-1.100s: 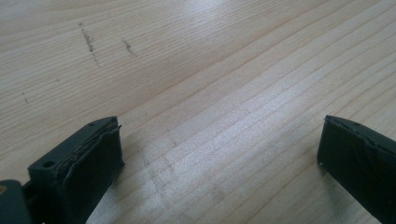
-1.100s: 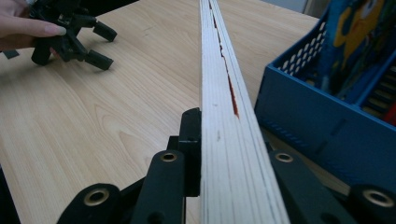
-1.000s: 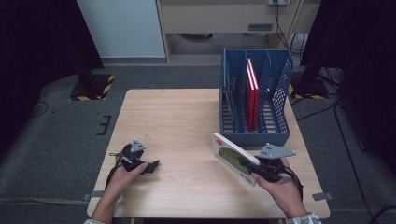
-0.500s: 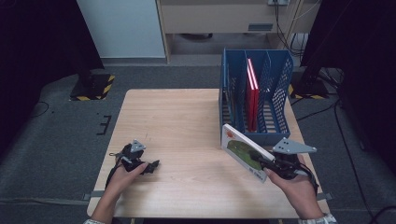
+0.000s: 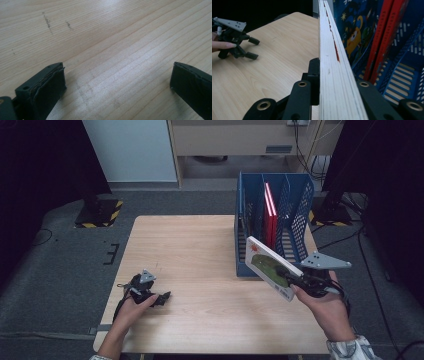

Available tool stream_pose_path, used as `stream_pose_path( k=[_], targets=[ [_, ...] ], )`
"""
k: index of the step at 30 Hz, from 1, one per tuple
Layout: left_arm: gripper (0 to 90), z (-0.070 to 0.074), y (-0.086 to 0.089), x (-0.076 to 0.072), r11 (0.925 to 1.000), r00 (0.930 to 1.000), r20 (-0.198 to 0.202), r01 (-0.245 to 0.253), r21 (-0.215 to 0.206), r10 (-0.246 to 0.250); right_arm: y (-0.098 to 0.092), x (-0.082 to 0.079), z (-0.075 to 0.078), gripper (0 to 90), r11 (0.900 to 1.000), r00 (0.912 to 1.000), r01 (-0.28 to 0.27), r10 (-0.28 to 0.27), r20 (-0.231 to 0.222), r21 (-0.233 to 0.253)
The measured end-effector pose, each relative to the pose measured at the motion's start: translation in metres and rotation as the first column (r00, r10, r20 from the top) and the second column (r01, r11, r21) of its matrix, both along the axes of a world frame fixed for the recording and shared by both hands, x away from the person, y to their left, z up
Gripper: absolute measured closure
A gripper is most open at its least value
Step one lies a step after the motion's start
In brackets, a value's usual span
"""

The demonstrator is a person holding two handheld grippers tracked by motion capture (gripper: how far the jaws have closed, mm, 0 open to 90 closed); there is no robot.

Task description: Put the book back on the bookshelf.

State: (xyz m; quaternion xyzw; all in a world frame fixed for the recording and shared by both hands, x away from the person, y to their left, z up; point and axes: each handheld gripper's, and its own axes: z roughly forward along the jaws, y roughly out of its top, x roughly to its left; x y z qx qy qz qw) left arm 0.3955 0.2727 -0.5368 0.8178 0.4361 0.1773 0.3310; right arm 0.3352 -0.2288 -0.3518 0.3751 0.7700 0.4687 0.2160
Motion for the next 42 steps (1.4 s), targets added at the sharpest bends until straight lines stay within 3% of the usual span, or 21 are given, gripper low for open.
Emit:
stream_pose_path(
  k=[12,21,42],
  targets=[
    [0.0,0.0,0.0,0.0,1.0,1.0,-0.001,-0.001,0.0,0.001,-0.019,0.015,0.012,75.5,0.997,0.997,0.077,-0.077,0.003,-0.01],
    [0.0,0.0,0.0,0.0,1.0,1.0,0.0,-0.001,0.0,0.001,-0.034,0.02,0.011,75.5,0.992,0.992,0.126,-0.126,-0.005,-0.025],
    [0.0,0.0,0.0,0.0,1.0,1.0,-0.001,-0.001,0.0,0.001,-0.065,0.031,0.007,75.5,0.972,0.9721,0.232,-0.233,-0.031,-0.022]
  ],
)
